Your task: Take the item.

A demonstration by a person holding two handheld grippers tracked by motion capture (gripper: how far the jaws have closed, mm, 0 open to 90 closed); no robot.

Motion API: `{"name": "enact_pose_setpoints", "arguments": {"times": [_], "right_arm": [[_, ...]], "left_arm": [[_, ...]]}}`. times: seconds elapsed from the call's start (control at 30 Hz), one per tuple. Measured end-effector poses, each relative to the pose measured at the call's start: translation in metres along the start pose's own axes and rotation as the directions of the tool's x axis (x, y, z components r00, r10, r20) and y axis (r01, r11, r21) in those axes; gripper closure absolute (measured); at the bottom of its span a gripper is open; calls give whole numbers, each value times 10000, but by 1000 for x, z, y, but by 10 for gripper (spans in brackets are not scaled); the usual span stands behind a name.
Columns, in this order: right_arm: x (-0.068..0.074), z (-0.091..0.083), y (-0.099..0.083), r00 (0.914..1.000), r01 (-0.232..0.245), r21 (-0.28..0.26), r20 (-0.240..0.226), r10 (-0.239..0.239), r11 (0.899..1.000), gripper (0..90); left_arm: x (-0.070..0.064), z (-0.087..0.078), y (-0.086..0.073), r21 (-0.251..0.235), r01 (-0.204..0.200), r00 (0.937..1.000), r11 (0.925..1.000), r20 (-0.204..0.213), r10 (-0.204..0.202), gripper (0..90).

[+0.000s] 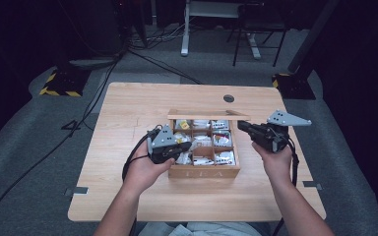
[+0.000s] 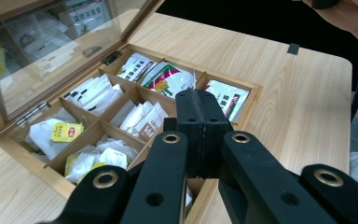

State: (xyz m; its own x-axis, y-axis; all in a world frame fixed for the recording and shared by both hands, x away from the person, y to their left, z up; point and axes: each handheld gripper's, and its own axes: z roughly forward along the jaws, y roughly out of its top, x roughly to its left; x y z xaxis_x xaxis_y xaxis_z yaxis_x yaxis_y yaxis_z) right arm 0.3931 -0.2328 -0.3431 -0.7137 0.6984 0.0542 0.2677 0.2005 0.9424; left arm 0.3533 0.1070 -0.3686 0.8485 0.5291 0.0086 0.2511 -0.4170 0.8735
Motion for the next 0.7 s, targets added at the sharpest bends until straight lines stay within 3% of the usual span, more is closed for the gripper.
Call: {"name": "enact_pose_setpoints", "arguments": {"times": [0.37,0.7], "right_arm": [[0,0,0,10000,55,54,20,-55,10000,899],[0,-1,-1,10000,28,30,-42,-28,10000,899]], "left_arm": [[5,-29,-13,-91,165,9991,9998,-394,-169,900],[10,-42,-23,26,273,9976,9996,-640,-271,900]]}}
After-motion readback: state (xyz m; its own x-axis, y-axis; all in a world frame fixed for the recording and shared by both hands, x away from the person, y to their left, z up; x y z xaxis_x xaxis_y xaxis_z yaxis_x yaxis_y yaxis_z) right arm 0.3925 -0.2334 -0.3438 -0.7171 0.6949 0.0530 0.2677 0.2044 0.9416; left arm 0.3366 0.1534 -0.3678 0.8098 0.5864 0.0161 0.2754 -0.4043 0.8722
